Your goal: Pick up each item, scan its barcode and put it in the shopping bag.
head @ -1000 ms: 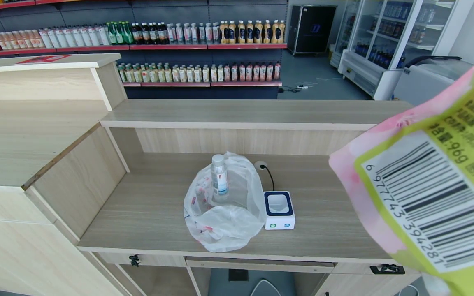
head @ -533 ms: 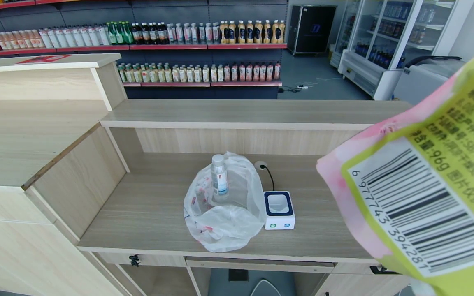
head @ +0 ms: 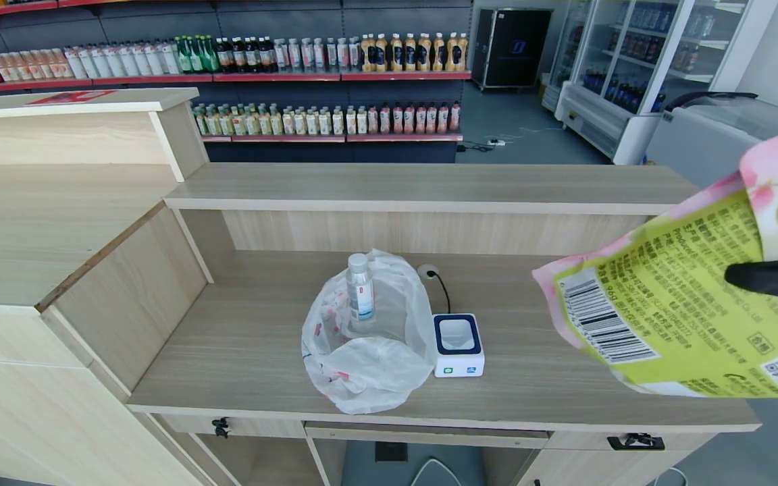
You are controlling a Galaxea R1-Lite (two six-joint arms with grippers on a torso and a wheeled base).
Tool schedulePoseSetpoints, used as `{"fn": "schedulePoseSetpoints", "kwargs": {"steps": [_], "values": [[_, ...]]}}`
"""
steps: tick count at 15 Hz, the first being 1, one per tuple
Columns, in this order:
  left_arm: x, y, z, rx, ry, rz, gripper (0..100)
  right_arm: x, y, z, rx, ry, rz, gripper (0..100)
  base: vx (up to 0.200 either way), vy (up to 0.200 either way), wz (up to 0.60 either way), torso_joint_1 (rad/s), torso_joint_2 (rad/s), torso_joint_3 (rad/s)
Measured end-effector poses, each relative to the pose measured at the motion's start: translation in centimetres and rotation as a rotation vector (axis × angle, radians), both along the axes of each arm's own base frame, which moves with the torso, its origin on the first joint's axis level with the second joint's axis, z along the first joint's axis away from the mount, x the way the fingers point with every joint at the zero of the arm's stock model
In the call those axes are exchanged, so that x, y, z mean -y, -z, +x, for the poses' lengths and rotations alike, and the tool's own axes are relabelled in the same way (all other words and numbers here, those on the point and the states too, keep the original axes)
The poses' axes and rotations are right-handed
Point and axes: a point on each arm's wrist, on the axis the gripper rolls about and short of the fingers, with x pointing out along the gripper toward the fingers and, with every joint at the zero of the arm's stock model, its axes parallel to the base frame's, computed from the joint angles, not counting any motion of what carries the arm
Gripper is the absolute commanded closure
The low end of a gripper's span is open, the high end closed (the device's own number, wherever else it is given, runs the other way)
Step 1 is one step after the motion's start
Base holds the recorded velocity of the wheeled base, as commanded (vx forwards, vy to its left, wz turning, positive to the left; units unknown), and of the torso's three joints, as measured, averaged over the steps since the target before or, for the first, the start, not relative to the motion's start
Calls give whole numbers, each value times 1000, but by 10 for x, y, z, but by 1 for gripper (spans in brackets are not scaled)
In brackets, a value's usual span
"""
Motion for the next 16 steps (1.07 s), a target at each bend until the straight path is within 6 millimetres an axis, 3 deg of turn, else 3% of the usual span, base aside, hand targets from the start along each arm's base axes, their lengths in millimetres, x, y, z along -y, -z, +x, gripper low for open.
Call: {"fn": "schedulePoseSetpoints", "kwargs": {"steps": [5,8,10,13,16], "values": [[0,0,0,0,-1,0,0,66,28,13,100,455,-163,100,0,0,0,0,0,0],[0,0,0,0,0,0,0,93,28,12,-17,722,-25,100,0,0,0,0,0,0],[0,0,0,0,0,0,0,99,21,19,-60,901,123,100,0,0,0,0,0,0],[0,0,0,0,0,-1,0,93,25,36,59,1213,104,100,0,0,0,0,0,0],[0,0,0,0,0,0,0,72,43,44,184,1295,133,100,0,0,0,0,0,0]]}}
